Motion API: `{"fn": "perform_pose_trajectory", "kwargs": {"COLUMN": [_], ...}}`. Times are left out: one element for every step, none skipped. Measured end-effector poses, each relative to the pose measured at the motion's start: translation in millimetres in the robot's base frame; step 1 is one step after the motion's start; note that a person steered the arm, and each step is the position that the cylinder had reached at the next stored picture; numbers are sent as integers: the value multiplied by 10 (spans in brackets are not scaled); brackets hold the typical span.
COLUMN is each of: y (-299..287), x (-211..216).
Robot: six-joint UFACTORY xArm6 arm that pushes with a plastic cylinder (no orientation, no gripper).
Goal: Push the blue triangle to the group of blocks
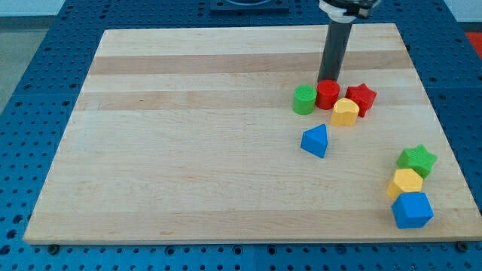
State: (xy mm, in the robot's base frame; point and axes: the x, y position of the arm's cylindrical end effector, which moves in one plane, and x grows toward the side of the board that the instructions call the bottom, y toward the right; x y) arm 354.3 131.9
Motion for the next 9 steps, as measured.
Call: {"fn": "perform_pose_trajectory", "kwargs": {"y": [-208,-691,-1037,-1185,-1172,-930,-483,-483,-483], "x": [0,0,76,698,1639,2457,2522,2462,1802]}}
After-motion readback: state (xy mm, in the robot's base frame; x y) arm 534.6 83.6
